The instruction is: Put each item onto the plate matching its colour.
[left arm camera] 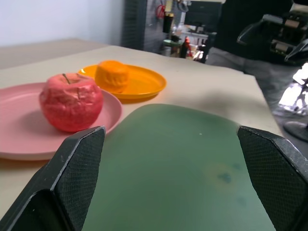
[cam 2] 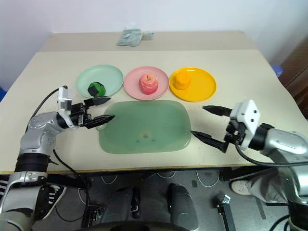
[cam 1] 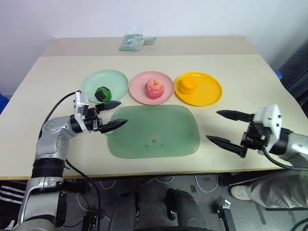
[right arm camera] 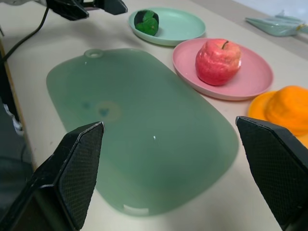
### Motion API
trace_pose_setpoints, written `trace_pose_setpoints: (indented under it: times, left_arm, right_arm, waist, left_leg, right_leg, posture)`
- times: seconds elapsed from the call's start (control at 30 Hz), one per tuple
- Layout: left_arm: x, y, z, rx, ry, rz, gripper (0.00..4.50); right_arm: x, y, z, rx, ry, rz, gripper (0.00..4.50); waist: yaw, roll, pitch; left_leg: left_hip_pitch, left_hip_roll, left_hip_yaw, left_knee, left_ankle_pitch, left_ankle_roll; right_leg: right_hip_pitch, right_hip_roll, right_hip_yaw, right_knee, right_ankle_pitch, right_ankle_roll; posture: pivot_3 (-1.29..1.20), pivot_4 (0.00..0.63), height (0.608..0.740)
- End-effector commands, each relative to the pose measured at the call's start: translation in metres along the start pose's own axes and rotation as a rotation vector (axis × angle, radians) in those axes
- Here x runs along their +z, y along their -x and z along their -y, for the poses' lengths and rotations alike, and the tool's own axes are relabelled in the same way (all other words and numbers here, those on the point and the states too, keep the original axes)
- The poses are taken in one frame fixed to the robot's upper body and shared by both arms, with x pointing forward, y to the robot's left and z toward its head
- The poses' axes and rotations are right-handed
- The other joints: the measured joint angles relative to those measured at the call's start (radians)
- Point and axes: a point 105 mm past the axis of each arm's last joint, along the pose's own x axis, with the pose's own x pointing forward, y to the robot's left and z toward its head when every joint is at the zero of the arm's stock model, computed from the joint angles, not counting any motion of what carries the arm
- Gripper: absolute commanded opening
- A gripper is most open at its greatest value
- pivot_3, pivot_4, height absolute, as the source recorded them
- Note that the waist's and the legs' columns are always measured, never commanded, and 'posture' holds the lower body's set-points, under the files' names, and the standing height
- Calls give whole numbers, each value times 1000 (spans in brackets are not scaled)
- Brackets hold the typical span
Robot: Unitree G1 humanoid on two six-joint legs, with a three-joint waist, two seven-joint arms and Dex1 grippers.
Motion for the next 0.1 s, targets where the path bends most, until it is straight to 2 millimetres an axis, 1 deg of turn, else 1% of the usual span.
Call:
trace_pose_setpoints:
  times: [0.03,0.1]
  left_arm:
    - [8,-8,-2,-20,-34,18,4500]
    - [8,-13,1,-27,-32,32,4500]
  right_arm:
    - [3,7,2,-31,33,-20,4464]
    - [5,4,3,-35,33,-14,4464]
  waist:
    - [5,0,0]
    - [6,0,0]
  left_leg:
    - [0,0,0,0,0,0]
    - [-1,-1,0,0,0,0]
  right_leg:
    - [0,0,0,0,0,0]
    - [0,-1,0,-1,0,0]
  posture:
    - [0,150,740]
    - [0,150,740]
